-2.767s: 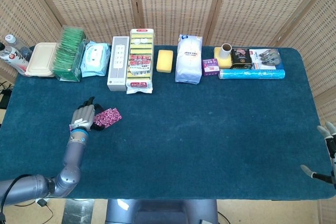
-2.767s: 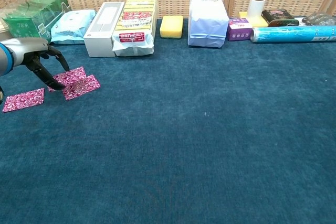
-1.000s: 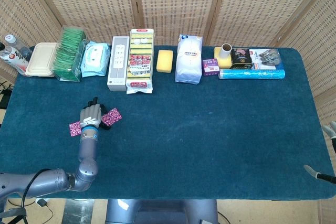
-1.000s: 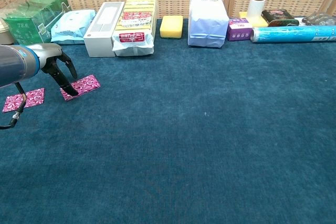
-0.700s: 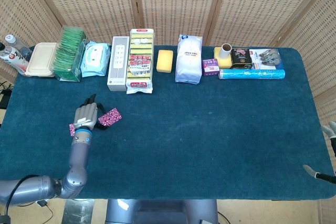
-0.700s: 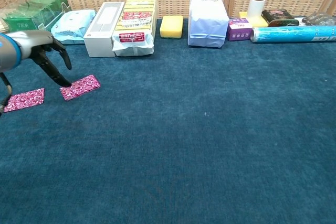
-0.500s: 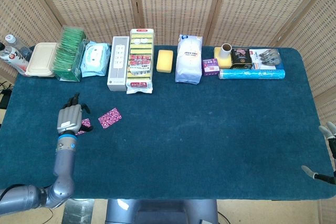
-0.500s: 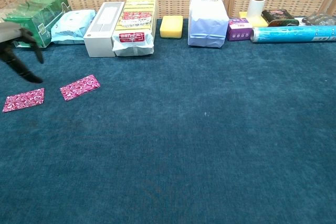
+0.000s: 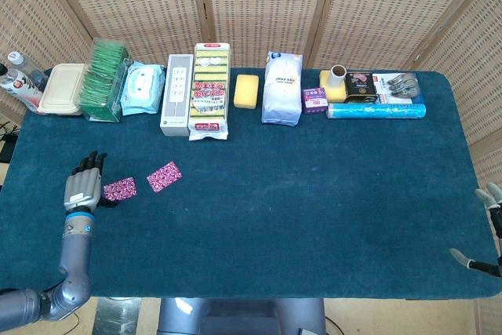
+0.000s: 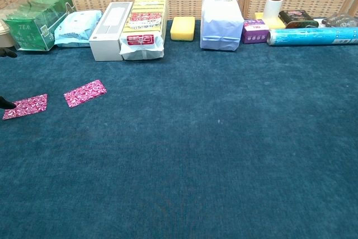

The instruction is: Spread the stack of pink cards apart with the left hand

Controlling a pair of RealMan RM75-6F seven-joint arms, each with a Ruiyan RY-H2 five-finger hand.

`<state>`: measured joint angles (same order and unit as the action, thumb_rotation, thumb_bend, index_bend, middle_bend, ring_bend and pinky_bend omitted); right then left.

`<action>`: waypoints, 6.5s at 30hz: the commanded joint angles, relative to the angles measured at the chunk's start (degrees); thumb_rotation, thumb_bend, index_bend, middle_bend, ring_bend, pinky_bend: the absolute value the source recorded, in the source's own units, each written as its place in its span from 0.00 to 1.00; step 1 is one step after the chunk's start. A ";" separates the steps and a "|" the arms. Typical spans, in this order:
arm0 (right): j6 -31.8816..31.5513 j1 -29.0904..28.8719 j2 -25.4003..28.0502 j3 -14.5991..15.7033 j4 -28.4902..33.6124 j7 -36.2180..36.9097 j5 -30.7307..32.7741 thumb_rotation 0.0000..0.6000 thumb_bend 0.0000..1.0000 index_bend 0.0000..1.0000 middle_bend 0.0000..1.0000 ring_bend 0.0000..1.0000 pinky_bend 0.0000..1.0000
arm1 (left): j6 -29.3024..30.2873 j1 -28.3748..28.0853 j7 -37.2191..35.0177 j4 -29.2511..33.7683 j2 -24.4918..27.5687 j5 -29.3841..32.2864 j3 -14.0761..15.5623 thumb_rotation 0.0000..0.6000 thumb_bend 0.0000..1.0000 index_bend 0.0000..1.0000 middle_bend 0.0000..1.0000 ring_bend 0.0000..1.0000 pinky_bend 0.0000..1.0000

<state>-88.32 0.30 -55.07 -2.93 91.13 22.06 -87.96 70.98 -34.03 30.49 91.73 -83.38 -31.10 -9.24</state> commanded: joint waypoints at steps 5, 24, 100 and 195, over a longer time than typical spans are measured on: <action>-0.14 0.05 0.00 0.03 -0.16 0.34 -0.04 1.00 0.00 0.06 0.00 0.00 0.00 | -2.83 -0.32 0.71 -2.52 -1.74 1.86 -0.87 1.00 0.12 0.09 0.00 0.00 0.13; -0.13 -0.06 -0.09 0.02 -0.26 0.40 -0.08 1.00 0.00 0.06 0.00 0.00 0.00 | -4.46 -0.58 2.95 -5.65 -3.60 3.77 -1.57 1.00 0.16 0.28 0.00 0.00 0.13; -0.05 -0.11 0.14 0.21 -0.01 0.68 -0.17 1.00 0.00 0.06 0.00 0.00 0.00 | -6.98 -4.00 4.27 -1.03 -4.02 11.61 -8.12 1.00 0.21 0.38 0.00 0.00 0.13; 0.10 -0.21 0.72 0.24 -1.25 4.06 -0.16 1.00 0.00 0.06 0.00 0.00 0.00 | 4.17 -17.21 21.35 -12.04 -16.42 33.60 -22.86 1.00 0.14 0.40 0.00 0.00 0.16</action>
<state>-88.21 0.09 -54.35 -2.69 89.87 26.12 -88.13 75.09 -51.52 52.11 79.18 -100.11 2.95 -32.16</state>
